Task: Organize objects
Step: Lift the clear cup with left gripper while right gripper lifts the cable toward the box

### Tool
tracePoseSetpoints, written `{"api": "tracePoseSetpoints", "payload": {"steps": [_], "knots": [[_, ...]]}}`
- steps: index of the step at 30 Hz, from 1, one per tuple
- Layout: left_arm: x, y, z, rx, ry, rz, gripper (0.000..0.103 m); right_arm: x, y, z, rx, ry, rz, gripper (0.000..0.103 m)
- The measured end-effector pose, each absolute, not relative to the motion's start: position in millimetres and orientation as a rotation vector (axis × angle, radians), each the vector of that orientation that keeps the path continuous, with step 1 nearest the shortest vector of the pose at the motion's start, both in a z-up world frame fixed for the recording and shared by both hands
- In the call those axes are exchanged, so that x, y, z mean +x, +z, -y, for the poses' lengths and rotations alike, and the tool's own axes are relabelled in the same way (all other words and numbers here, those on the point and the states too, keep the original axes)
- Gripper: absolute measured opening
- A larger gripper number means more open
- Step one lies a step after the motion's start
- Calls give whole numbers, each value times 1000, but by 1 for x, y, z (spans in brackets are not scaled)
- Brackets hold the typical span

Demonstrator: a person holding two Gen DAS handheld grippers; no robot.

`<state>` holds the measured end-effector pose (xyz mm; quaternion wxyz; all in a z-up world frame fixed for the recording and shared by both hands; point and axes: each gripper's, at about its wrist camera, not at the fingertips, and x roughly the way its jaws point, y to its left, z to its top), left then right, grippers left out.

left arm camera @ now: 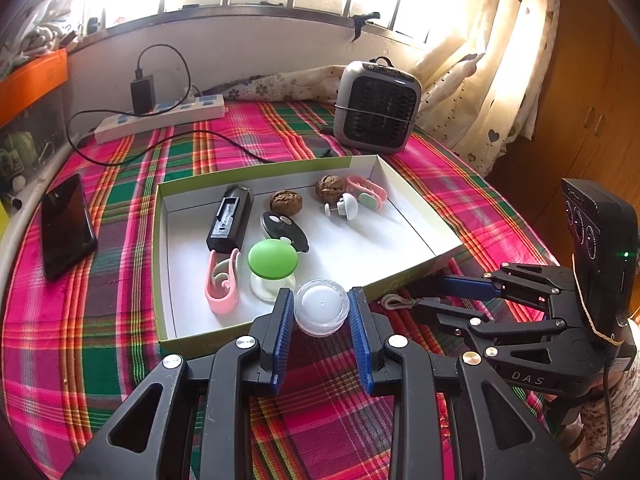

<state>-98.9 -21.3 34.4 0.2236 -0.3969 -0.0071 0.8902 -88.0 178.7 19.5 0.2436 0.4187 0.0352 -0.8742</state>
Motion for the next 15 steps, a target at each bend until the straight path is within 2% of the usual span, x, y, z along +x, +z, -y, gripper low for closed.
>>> {"api": "tracePoseSetpoints", "payload": {"steps": [10, 12, 14, 15], "knots": [[-96, 35, 17, -1097, 2460, 16, 26, -85, 11, -172, 1170, -2399, -180, 35], [-95, 35, 15, -1098, 2460, 15, 26, -83, 11, -170, 1169, -2400, -207, 30], [-97, 34, 6, -1098, 2460, 15, 26, -82, 11, -169, 1169, -2408, -229, 19], [-98, 34, 1, -1098, 2460, 15, 26, -82, 11, -169, 1170, -2413, -228, 18]]}}
